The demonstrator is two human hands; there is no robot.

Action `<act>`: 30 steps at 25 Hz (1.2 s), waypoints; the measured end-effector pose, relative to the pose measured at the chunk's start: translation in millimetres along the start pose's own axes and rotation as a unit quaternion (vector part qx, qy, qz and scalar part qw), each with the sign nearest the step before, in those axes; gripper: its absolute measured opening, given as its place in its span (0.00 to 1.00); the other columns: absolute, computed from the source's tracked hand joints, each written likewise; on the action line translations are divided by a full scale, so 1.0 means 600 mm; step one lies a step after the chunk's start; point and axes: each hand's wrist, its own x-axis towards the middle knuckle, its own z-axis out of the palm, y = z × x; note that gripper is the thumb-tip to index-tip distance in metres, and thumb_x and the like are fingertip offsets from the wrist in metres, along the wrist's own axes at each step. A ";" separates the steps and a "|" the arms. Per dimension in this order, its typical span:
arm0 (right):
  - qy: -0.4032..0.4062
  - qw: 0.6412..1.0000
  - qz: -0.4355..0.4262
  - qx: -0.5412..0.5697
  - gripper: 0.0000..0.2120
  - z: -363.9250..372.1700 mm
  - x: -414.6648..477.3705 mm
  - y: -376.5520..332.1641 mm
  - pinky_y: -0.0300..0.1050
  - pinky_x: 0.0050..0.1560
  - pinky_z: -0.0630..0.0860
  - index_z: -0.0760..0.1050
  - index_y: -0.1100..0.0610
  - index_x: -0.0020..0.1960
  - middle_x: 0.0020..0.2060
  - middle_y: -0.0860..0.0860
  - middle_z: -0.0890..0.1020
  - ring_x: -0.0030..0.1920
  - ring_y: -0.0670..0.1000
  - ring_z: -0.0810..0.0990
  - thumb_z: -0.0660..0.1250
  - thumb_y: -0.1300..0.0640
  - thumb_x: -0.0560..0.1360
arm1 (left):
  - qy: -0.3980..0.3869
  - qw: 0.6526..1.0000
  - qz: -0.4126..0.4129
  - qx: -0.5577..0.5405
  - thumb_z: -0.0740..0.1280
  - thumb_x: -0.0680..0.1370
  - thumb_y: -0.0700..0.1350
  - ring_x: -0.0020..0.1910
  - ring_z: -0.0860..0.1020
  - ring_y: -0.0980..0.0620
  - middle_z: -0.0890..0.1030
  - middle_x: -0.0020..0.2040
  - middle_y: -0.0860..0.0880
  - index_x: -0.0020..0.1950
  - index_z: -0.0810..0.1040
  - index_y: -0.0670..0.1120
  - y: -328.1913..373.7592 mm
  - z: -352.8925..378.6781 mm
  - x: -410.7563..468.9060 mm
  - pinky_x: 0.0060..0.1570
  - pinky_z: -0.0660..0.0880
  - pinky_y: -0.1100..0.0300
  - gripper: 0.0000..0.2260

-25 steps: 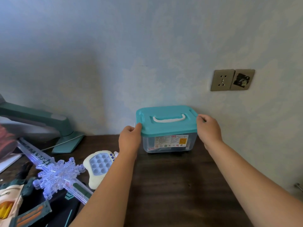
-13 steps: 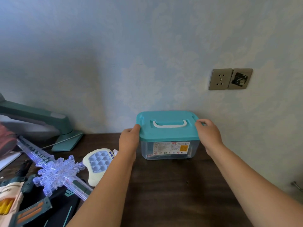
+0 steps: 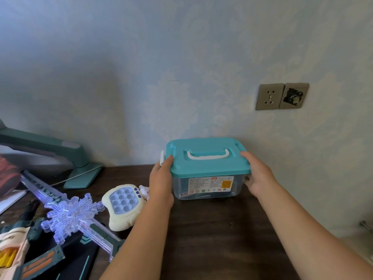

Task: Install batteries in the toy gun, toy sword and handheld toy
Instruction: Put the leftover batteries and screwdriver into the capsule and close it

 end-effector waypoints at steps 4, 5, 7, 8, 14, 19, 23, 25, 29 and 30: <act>0.032 0.996 -0.075 -0.022 0.16 0.004 0.003 0.005 0.47 0.42 0.80 0.76 0.53 0.62 0.47 0.53 0.84 0.46 0.52 0.84 0.69 0.54 0.75 | 0.016 0.994 0.086 0.063 0.60 0.83 0.48 0.50 0.82 0.49 0.83 0.50 0.49 0.55 0.79 0.53 -0.001 0.011 -0.012 0.52 0.80 0.49 0.08; 0.032 0.995 -0.087 -0.030 0.15 0.004 0.001 0.006 0.45 0.39 0.79 0.76 0.52 0.62 0.47 0.53 0.84 0.46 0.52 0.84 0.68 0.54 0.75 | 0.020 0.991 0.105 0.085 0.58 0.83 0.48 0.49 0.81 0.51 0.82 0.50 0.50 0.57 0.78 0.53 0.000 0.011 -0.013 0.50 0.79 0.52 0.09; 0.033 0.993 -0.103 -0.049 0.13 0.005 -0.004 0.005 0.44 0.38 0.78 0.76 0.51 0.61 0.47 0.53 0.83 0.46 0.51 0.83 0.66 0.54 0.76 | 0.019 0.982 0.139 0.128 0.56 0.84 0.47 0.45 0.78 0.55 0.80 0.50 0.49 0.59 0.77 0.51 0.005 0.009 -0.014 0.41 0.75 0.60 0.11; 0.033 0.992 -0.109 -0.058 0.13 0.006 -0.007 0.003 0.43 0.39 0.78 0.76 0.51 0.61 0.47 0.53 0.83 0.47 0.51 0.83 0.66 0.54 0.77 | 0.016 0.977 0.153 0.145 0.55 0.84 0.46 0.43 0.77 0.57 0.80 0.48 0.49 0.57 0.77 0.51 0.006 0.009 -0.014 0.38 0.72 0.64 0.11; 0.037 0.983 -0.152 -0.095 0.12 0.006 -0.012 -0.001 0.41 0.37 0.77 0.75 0.49 0.61 0.46 0.50 0.82 0.44 0.47 0.82 0.64 0.55 0.78 | 0.016 0.961 0.175 0.213 0.54 0.85 0.45 0.37 0.71 0.62 0.72 0.39 0.60 0.43 0.70 0.58 0.012 0.012 -0.028 0.33 0.68 0.73 0.14; 0.039 0.977 -0.150 -0.146 0.16 0.008 -0.013 -0.002 0.43 0.39 0.80 0.74 0.51 0.65 0.49 0.50 0.82 0.44 0.47 0.82 0.63 0.54 0.79 | 0.032 0.952 0.185 0.240 0.52 0.85 0.46 0.41 0.73 0.60 0.73 0.44 0.60 0.65 0.75 0.52 0.015 0.013 -0.030 0.36 0.68 0.68 0.14; 0.114 0.880 -0.272 -0.372 0.19 0.011 -0.030 -0.014 0.45 0.45 0.78 0.68 0.51 0.69 0.61 0.52 0.73 0.54 0.51 0.78 0.62 0.51 0.79 | 0.055 0.948 0.195 0.244 0.55 0.85 0.50 0.51 0.74 0.58 0.75 0.59 0.53 0.67 0.74 0.50 0.012 0.013 -0.034 0.49 0.69 0.67 0.14; 0.157 0.704 -0.441 -0.534 0.18 0.007 -0.054 -0.004 0.54 0.60 0.71 0.71 0.51 0.65 0.62 0.54 0.72 0.62 0.55 0.71 0.61 0.47 0.78 | 0.100 0.900 0.283 0.316 0.60 0.82 0.53 0.66 0.71 0.51 0.72 0.70 0.49 0.73 0.70 0.49 0.003 0.005 -0.034 0.65 0.67 0.56 0.20; 0.069 0.612 -0.462 -0.638 0.22 0.013 -0.081 0.056 0.65 0.71 0.59 0.68 0.48 0.68 0.67 0.53 0.70 0.71 0.58 0.64 0.54 0.40 0.78 | 0.045 0.708 0.461 0.534 0.56 0.79 0.60 0.74 0.66 0.41 0.72 0.73 0.43 0.69 0.76 0.53 -0.034 0.002 -0.046 0.71 0.65 0.40 0.23; 0.058 0.612 -0.445 -0.651 0.23 0.014 -0.080 0.067 0.65 0.72 0.54 0.65 0.47 0.70 0.70 0.53 0.68 0.73 0.58 0.61 0.52 0.40 0.78 | 0.025 0.695 0.453 0.558 0.53 0.79 0.61 0.74 0.65 0.41 0.71 0.73 0.43 0.70 0.74 0.54 -0.039 0.001 -0.048 0.70 0.65 0.38 0.24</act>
